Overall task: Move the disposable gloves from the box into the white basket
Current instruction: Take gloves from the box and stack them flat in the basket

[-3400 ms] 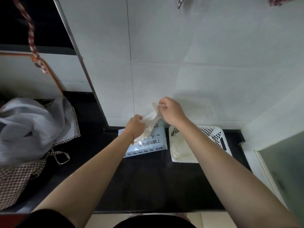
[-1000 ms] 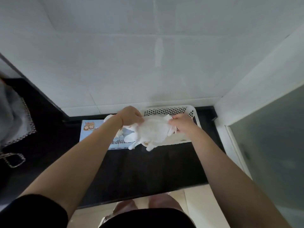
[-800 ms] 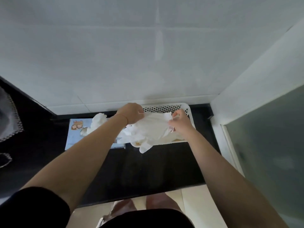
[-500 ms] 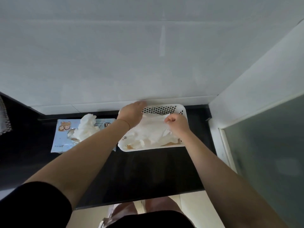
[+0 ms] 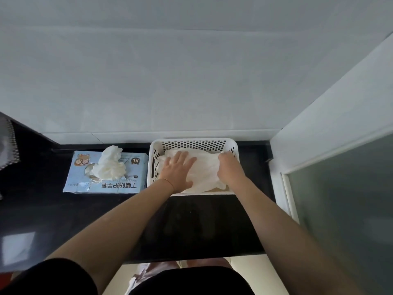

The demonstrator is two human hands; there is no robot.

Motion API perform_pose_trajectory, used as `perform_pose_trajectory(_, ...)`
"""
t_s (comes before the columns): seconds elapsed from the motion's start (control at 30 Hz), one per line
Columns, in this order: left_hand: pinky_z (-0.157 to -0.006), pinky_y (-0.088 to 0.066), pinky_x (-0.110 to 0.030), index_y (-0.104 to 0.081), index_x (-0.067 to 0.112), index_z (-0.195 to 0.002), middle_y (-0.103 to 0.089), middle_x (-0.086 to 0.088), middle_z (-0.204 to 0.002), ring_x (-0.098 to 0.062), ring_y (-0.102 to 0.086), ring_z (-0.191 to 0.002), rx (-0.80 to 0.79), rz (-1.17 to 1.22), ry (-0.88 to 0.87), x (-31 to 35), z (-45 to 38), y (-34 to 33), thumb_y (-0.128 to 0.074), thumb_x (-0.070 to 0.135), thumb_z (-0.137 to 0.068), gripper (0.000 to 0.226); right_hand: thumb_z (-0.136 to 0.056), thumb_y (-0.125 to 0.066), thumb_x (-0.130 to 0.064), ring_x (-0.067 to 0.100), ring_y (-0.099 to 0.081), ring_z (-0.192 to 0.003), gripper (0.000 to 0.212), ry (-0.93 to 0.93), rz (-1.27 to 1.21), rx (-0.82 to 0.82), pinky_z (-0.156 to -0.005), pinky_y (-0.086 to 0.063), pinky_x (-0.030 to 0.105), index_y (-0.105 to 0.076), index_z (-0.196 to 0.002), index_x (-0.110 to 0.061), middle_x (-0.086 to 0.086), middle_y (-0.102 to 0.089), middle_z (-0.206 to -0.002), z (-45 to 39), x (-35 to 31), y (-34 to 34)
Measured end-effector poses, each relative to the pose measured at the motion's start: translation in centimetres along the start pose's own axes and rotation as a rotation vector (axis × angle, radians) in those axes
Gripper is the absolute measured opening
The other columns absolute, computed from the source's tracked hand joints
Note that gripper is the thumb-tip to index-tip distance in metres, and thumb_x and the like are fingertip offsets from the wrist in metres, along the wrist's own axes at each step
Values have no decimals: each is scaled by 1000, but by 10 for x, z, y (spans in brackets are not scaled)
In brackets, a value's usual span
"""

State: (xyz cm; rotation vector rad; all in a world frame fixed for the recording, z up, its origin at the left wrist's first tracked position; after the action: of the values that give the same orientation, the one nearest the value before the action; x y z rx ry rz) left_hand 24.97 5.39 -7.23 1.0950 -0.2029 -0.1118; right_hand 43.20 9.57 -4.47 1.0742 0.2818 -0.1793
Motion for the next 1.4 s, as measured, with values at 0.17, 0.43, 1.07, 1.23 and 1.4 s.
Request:
perform_pose_trajectory(0.17,-120,-7,-54,-5,31,-156,3,-8,-163,-30,5,-150,-108,-1,23,-16,7,10,-64,50,-82,96,-93,-48,5,25,-62,-98,36,65,216,-19,-78,-48,31,-49,-128,0,18,-35,-145,6,-6,0)
perform_pose_trajectory(0.43,-85,-52,-43,-33,27,-144,-37,-11,-139,-33,-57,-109,-39,113,218,6,8,21,-64,54,-84,72,-92,-51,-1,26,-57,-100,31,118,325,108,-69,-42,30,-56,-122,-5,15,-41,-129,6,-32,0)
perform_pose_trajectory(1.07,-101,-37,-46,-47,20,-134,-40,-6,-136,-30,-39,-125,408,431,615,-150,95,25,-63,33,-82,56,-95,-48,-16,23,-58,-85,12,426,-72,121,-66,-46,35,-58,-100,-14,1,-57,-97,21,-187,-39)
perform_pose_trajectory(1.23,-80,-45,-30,-59,20,-103,-57,0,-101,-19,-50,-94,174,711,514,-191,112,21,-61,32,-84,22,-89,-65,-30,20,-56,-102,30,474,-152,-58,-79,-50,37,-59,-116,-17,0,-56,-113,25,-246,-87)
perform_pose_trajectory(1.4,-74,-53,-34,-65,15,-78,-68,0,-84,-23,-64,-85,277,813,408,-207,112,31,-71,22,-79,9,-91,-56,-16,22,-58,-79,1,318,-127,67,-66,-49,36,-56,-90,-16,-2,-59,-88,18,-258,-88)
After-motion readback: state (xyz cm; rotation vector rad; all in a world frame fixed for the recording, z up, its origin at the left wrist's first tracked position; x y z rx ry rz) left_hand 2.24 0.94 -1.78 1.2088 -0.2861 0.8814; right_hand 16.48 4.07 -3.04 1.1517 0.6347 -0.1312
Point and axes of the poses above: each hand's wrist, its own z-axis away from the middle knuckle, its own y-axis out of the back of the hand, x = y × z, the point moved 1 cm from there along -z, towards the middle knuckle
